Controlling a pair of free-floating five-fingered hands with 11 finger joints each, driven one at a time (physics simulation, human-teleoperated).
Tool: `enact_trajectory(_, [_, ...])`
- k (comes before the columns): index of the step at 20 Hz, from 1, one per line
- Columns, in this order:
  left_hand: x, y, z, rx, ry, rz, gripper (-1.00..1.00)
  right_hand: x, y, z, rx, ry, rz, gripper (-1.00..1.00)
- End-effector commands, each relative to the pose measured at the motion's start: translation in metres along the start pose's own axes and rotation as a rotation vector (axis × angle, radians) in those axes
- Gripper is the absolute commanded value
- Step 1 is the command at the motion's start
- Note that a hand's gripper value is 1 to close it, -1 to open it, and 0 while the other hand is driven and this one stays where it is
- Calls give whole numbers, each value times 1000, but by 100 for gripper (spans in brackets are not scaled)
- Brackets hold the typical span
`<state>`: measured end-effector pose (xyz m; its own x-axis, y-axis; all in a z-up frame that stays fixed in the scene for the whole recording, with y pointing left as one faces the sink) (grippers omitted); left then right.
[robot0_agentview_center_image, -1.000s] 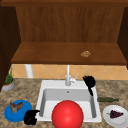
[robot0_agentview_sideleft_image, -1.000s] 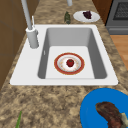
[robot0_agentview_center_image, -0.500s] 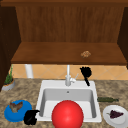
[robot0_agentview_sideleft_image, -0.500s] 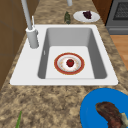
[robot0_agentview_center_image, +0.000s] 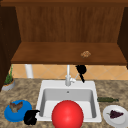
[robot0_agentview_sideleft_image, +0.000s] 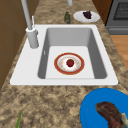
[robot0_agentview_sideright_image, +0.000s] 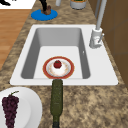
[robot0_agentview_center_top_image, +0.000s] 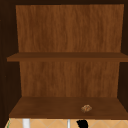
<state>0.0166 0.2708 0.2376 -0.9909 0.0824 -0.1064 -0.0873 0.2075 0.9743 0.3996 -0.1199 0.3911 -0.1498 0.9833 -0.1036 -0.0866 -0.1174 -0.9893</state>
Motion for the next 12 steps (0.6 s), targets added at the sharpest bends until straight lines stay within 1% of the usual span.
enact_trajectory(1, [0,0,0,0,0,0,0,-2,20,-28,71,-7,0,-100])
enact_trajectory(5, [0,0,0,0,0,0,0,-2,33,-54,158,-13,-23,-100])
enact_trajectory(7, [0,0,0,0,0,0,0,-2,39,-68,194,-13,-31,-100])
enact_trajectory(8, [0,0,0,0,0,0,0,-1,38,-78,200,-13,-45,-100])
enact_trajectory(10, [0,0,0,0,0,0,0,1,43,-93,238,-16,-61,-100])
enact_trajectory(12, [0,0,0,0,0,0,0,5,55,-108,280,-22,-72,-100])
